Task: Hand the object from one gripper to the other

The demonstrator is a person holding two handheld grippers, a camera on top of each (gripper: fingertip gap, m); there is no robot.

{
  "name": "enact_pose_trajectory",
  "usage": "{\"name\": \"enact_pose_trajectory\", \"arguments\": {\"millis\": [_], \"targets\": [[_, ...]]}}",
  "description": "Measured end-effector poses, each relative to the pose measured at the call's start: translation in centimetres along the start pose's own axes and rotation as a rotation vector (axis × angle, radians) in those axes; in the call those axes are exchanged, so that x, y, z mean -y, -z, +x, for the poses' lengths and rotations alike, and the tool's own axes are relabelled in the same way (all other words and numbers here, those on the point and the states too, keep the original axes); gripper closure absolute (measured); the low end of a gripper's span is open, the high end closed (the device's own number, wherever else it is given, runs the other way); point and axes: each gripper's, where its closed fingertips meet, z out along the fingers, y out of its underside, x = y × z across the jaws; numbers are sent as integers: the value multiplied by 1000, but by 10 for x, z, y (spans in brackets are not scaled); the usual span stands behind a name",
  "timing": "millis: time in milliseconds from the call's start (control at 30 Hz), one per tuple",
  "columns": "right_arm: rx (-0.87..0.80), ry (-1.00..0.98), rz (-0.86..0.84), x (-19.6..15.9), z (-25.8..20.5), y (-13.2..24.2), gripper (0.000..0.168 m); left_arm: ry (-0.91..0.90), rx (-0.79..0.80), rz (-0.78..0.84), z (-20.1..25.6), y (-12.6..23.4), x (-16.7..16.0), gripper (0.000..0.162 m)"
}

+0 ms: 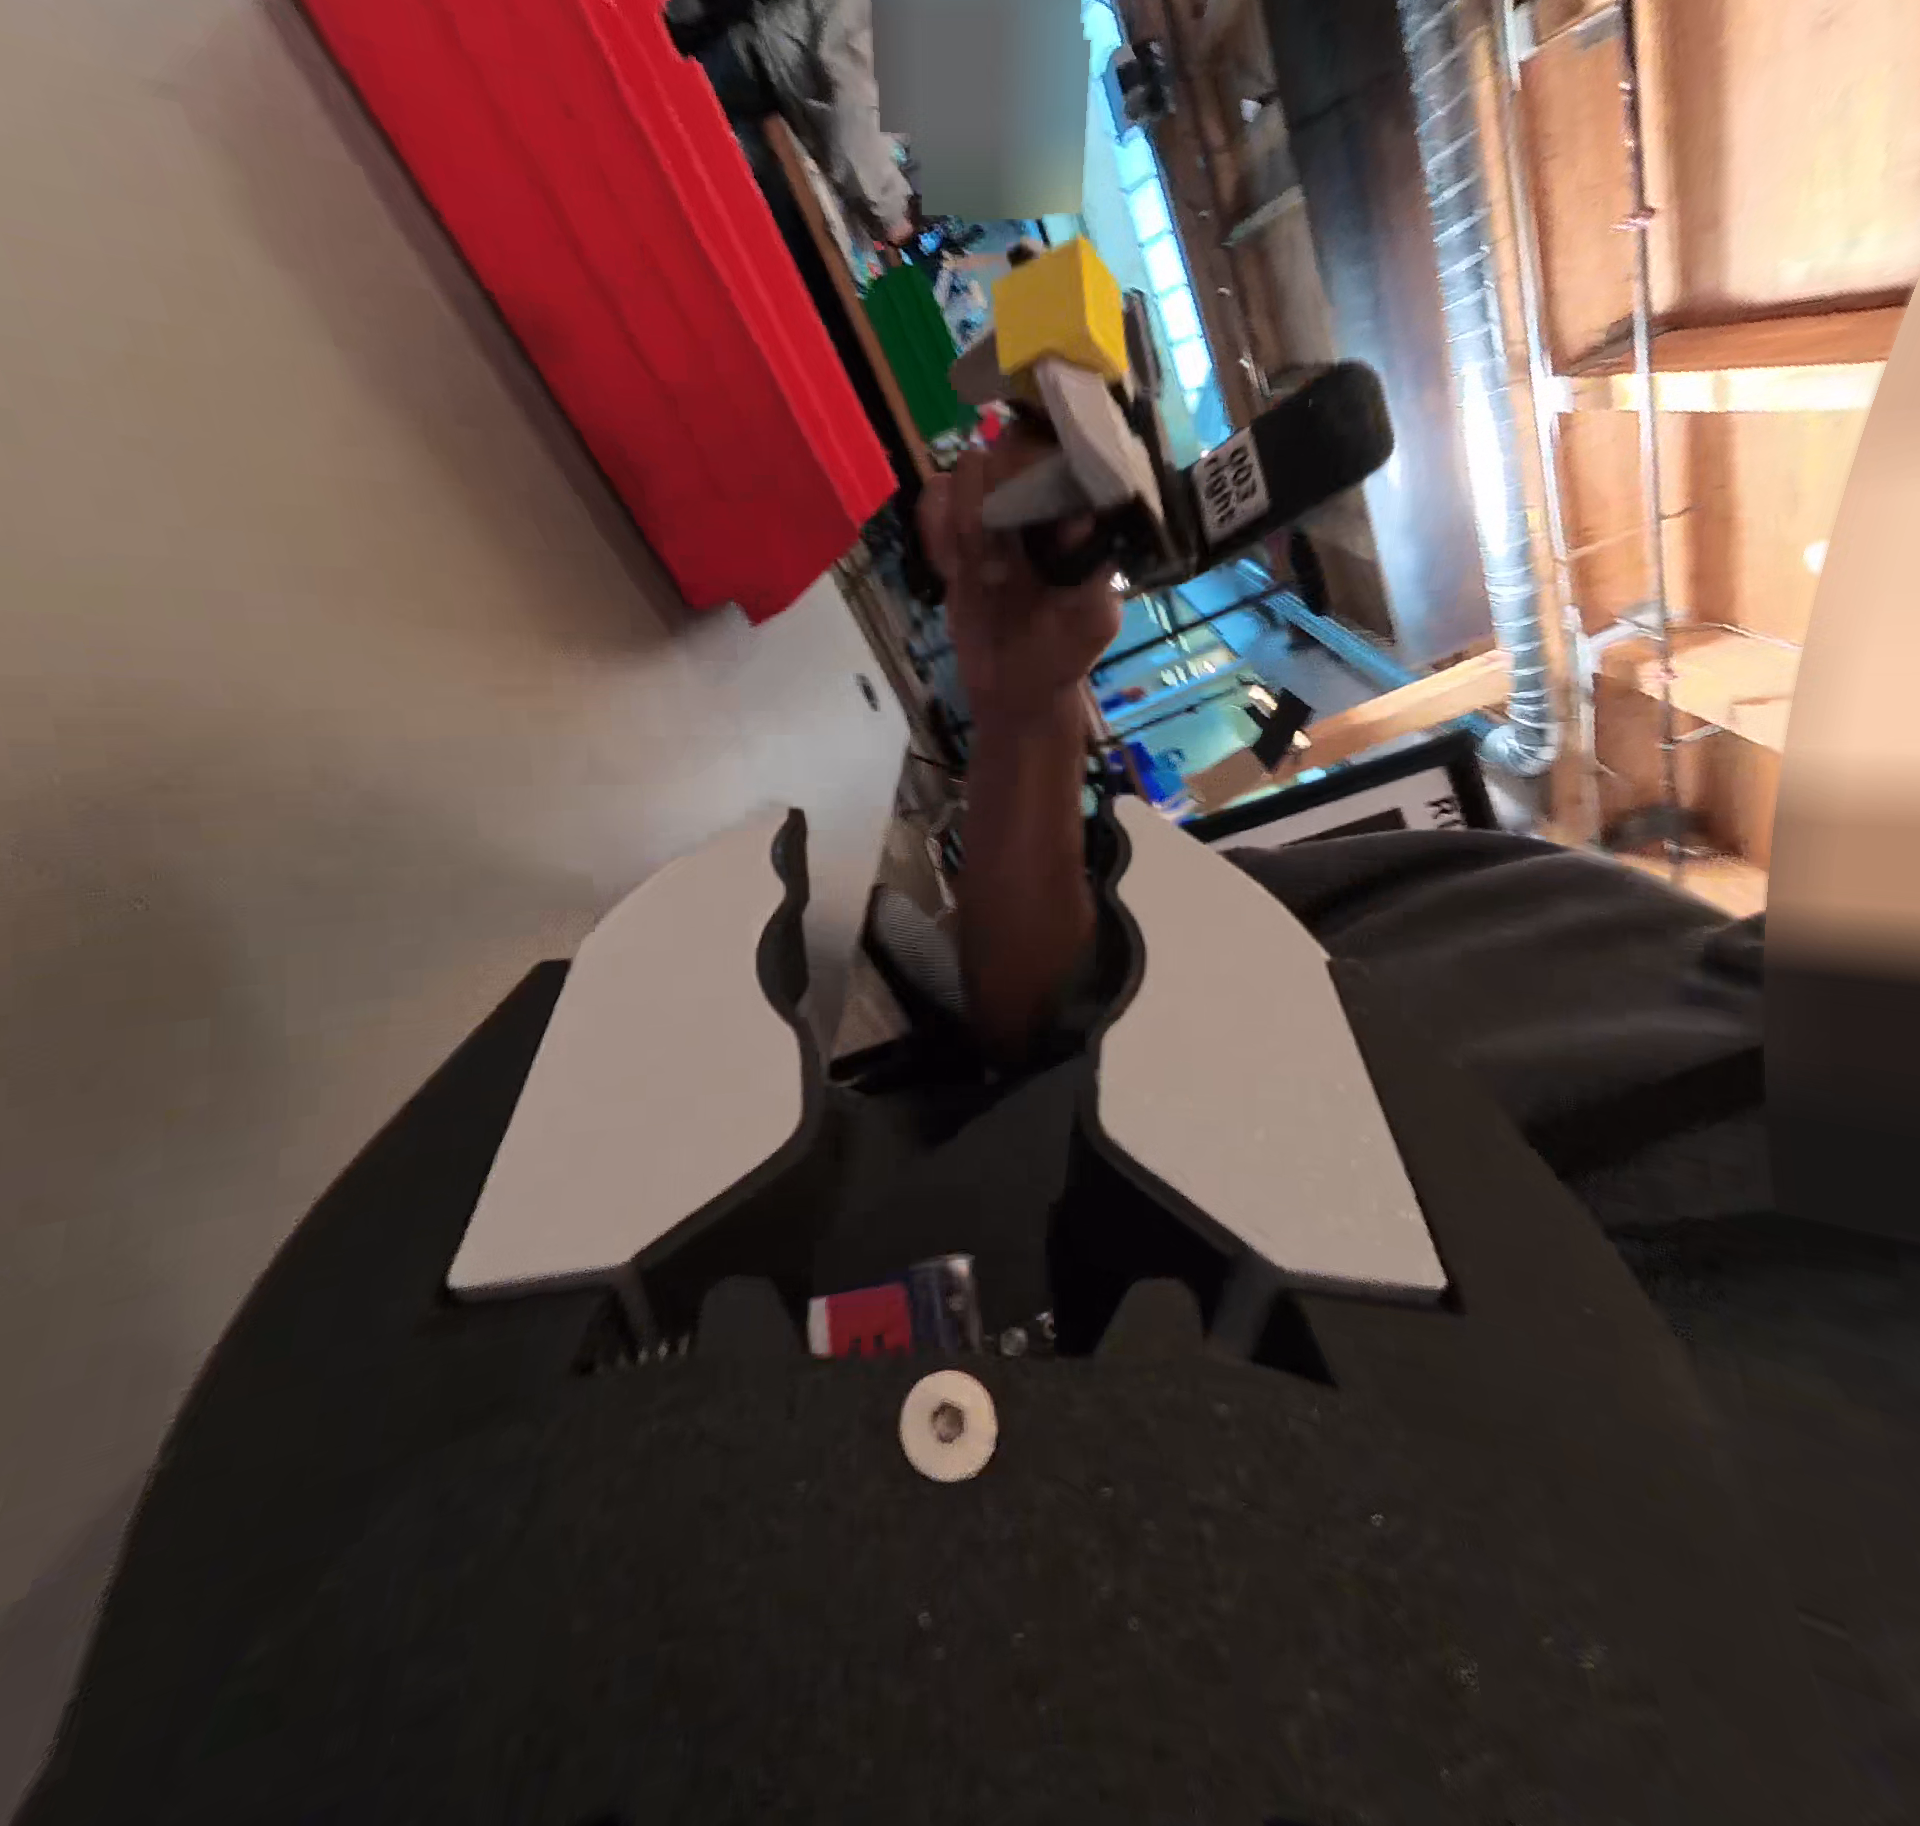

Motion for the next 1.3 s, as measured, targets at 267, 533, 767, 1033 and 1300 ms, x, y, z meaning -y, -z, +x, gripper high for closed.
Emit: {"name": "enact_pose_trajectory", "arguments": {"millis": [267, 533, 767, 1033, 1300], "targets": [[-371, -399, -780, -148, 146, 120, 131, 4, 40, 175, -5, 44, -2, 114], [-225, -731, -1276, -219, 87, 144, 131, 8, 16, 180, -4, 40, 1, 116], [-268, -777, -1490, -247, 86, 130, 131, -23, 21, 133, 2, 33, -8, 117], [-261, -751, -1473, -243, 90, 126, 117, -52, 64, 113, -1, 42, -16, 121], [-326, -443, -904, -129, 92, 107, 119, -153, 254, 104, -6, 77, -13, 118]]}}
